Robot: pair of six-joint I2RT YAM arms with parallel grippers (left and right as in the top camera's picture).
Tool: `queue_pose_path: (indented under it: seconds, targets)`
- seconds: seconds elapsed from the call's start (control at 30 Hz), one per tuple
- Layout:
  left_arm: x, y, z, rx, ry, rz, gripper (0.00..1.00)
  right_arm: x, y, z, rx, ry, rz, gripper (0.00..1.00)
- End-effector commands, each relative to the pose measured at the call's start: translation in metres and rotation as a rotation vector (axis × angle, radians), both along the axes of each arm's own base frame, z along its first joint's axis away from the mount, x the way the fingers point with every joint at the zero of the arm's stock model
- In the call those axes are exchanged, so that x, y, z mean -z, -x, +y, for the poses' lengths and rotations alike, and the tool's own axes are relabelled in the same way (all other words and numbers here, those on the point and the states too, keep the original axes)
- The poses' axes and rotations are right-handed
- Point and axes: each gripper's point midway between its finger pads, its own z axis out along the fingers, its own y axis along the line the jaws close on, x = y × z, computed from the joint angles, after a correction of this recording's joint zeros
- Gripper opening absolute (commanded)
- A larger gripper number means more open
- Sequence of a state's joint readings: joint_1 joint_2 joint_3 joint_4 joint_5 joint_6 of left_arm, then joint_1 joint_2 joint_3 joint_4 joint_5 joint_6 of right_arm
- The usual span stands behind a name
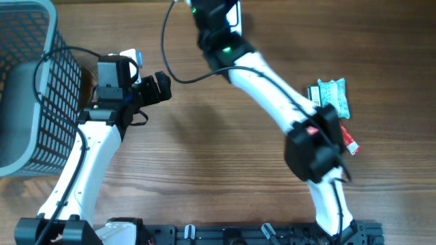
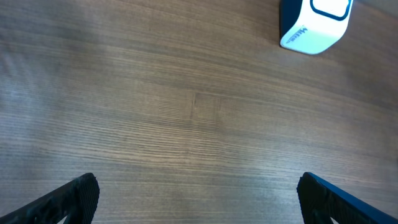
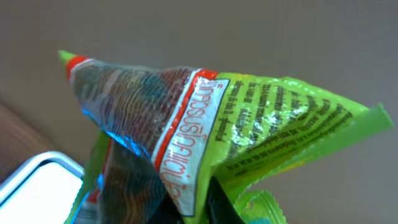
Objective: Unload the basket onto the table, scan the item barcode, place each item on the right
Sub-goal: 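Raise the green snack bag to the white scanner with the right gripper, then carry the green snack bag to table right and release it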
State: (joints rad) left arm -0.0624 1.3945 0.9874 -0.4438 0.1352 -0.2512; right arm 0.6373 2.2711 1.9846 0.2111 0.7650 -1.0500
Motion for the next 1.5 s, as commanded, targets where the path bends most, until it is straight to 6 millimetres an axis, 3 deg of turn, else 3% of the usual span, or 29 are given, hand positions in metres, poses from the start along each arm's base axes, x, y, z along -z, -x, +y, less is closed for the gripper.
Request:
queue_pose_path:
  seconds: [0.0, 0.07, 0.2, 0.4, 0.47, 0.73, 0.83, 0.9, 0.97, 1.03, 1.07, 1.17, 1.27, 1.37, 1.47]
  targets:
    - [-0.006, -0.002, 0.003, 0.001, -0.009, -0.021, 1.0, 0.014, -0.015, -0.008, 0.11, 0.413, -0.052, 0.04]
    - [-0.006, -0.002, 0.003, 0.001, -0.009, -0.021, 1.0, 0.032, -0.026, -0.007, 0.118, 0.547, -0.09, 0.04]
    - [-0.006, -0.002, 0.003, 0.001, -0.009, -0.021, 1.0, 0.075, -0.04, -0.002, 0.065, 0.602, -0.079, 0.04]
    - [-0.006, -0.002, 0.003, 0.001, -0.009, -0.021, 1.0, 0.124, -0.046, -0.002, 0.048, 0.261, -0.083, 0.04]
    - [-0.006, -0.002, 0.003, 0.001, -0.009, -0.021, 1.0, 0.133, -0.045, 0.0, 0.041, 0.224, -0.057, 0.04]
    - [-0.006, -0.002, 0.003, 0.001, -0.009, -0.021, 1.0, 0.134, -0.04, 0.003, 0.066, 0.189, -0.057, 0.04]
    - [-0.006, -0.002, 0.003, 0.001, -0.009, -0.021, 1.0, 0.133, -0.04, -0.002, 0.087, 0.289, -0.039, 0.04]
    - [-0.006, -0.002, 0.003, 0.001, -0.009, -0.021, 1.0, 0.112, -0.04, -0.006, 0.108, 0.353, -0.1, 0.04]
    - [-0.006, -0.002, 0.003, 0.001, -0.009, -0.021, 1.0, 0.083, -0.035, -0.01, 0.128, 0.31, -0.216, 0.04]
    - [-0.006, -0.002, 0.003, 0.001, -0.009, -0.021, 1.0, 0.075, -0.034, -0.011, 0.132, 0.291, -0.248, 0.04]
    - [-0.006, -0.002, 0.003, 0.001, -0.009, -0.021, 1.0, 0.08, -0.035, -0.011, 0.132, 0.296, -0.227, 0.04]
    - [-0.006, -0.002, 0.003, 0.001, -0.009, -0.021, 1.0, 0.132, -0.042, -0.009, 0.105, 0.298, -0.036, 0.04]
    - [-0.006, -0.002, 0.003, 0.001, -0.009, -0.021, 1.0, 0.156, -0.042, -0.01, 0.1, 0.267, 0.044, 0.04]
    - [-0.006, -0.002, 0.003, 0.001, -0.009, -0.021, 1.0, 0.13, -0.04, -0.018, 0.159, 0.239, -0.03, 0.04]
    - [-0.006, -0.002, 0.003, 0.001, -0.009, -0.021, 1.0, 0.083, -0.033, -0.028, 0.211, 0.19, -0.101, 0.04]
